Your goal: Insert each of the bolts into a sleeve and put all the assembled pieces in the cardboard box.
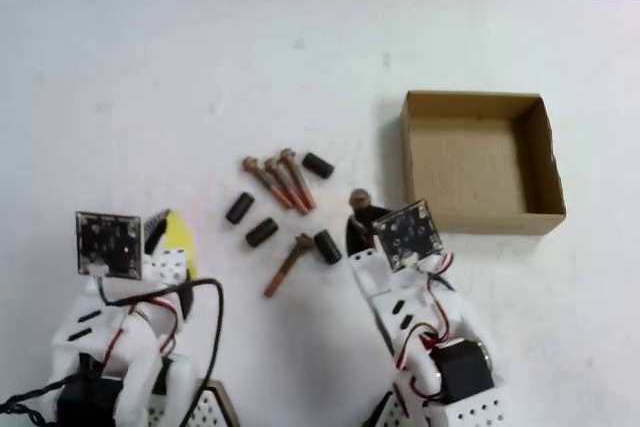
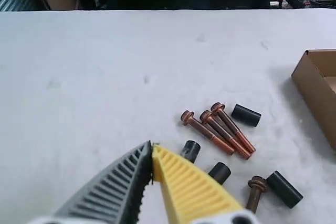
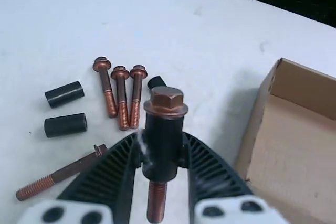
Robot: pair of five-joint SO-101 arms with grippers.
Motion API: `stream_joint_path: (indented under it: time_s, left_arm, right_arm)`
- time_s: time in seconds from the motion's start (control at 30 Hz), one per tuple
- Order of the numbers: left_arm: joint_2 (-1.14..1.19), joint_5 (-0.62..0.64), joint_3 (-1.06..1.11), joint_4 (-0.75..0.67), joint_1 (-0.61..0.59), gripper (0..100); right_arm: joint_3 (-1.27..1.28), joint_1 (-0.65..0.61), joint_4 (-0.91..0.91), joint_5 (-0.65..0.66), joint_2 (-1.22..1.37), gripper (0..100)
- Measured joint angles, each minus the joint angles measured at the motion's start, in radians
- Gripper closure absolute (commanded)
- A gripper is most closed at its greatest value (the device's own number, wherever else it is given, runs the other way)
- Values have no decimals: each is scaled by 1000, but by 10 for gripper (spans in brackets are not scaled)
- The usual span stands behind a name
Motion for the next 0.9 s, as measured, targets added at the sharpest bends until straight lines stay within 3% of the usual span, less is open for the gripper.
stream_joint_path:
  time_s: [0.43,0.67,0.9]
  left_arm:
    - [0,0,198,0,-43,977]
    - [0,-3,276,0,-48,977]
    - [0,-3,324,0,-48,977]
  right_arm:
    - [-204,189,176,161,0,981]
    - [-307,229,229,175,2,981]
    - [-468,235,229,180,275,981]
